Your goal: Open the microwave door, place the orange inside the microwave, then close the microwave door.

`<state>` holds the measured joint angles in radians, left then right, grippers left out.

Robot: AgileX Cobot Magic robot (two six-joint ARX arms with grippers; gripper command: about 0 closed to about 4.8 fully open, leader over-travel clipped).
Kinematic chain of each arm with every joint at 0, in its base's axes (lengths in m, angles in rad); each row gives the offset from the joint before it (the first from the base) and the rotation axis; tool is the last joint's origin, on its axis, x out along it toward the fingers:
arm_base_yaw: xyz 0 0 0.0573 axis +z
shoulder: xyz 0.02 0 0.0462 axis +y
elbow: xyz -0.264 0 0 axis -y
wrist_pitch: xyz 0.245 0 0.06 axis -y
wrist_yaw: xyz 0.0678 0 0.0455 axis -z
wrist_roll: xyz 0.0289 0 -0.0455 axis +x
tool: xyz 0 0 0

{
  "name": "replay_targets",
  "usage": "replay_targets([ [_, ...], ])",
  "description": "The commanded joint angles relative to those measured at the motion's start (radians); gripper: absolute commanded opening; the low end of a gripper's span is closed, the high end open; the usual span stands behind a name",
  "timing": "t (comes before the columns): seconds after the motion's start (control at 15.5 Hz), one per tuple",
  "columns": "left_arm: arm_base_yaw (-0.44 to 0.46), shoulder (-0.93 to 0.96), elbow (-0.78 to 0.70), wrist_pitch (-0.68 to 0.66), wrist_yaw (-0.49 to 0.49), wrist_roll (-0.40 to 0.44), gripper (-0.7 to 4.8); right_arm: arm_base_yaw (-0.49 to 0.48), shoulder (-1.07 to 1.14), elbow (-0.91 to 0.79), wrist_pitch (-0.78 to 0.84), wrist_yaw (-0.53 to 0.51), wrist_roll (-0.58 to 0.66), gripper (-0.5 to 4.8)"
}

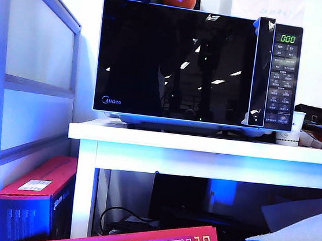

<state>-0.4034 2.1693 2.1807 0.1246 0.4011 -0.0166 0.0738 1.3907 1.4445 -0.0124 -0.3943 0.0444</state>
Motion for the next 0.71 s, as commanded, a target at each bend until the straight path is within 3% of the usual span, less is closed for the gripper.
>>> replay_targets([
  [0.06, -0.002, -0.034, 0.005, -0.008, 0.030, -0.003, 3.55, 0.001, -0.005, 0.006, 0.018, -0.002, 0.000, -0.01],
  [0.52, -0.002, -0.189, 0.005, -0.232, 0.268, -0.042, 3.72, 0.001, -0.006, 0.006, 0.027, -0.035, 0.014, -0.01],
  [0.64, -0.002, -0.227, 0.005, -0.243, 0.338, -0.152, 3.72, 0.001, -0.006, 0.006, 0.048, -0.040, -0.043, -0.01],
  [0.71, -0.002, -0.245, 0.005, -0.242, 0.397, -0.235, 3.72, 0.001, -0.006, 0.006, 0.052, -0.059, -0.143, -0.01],
])
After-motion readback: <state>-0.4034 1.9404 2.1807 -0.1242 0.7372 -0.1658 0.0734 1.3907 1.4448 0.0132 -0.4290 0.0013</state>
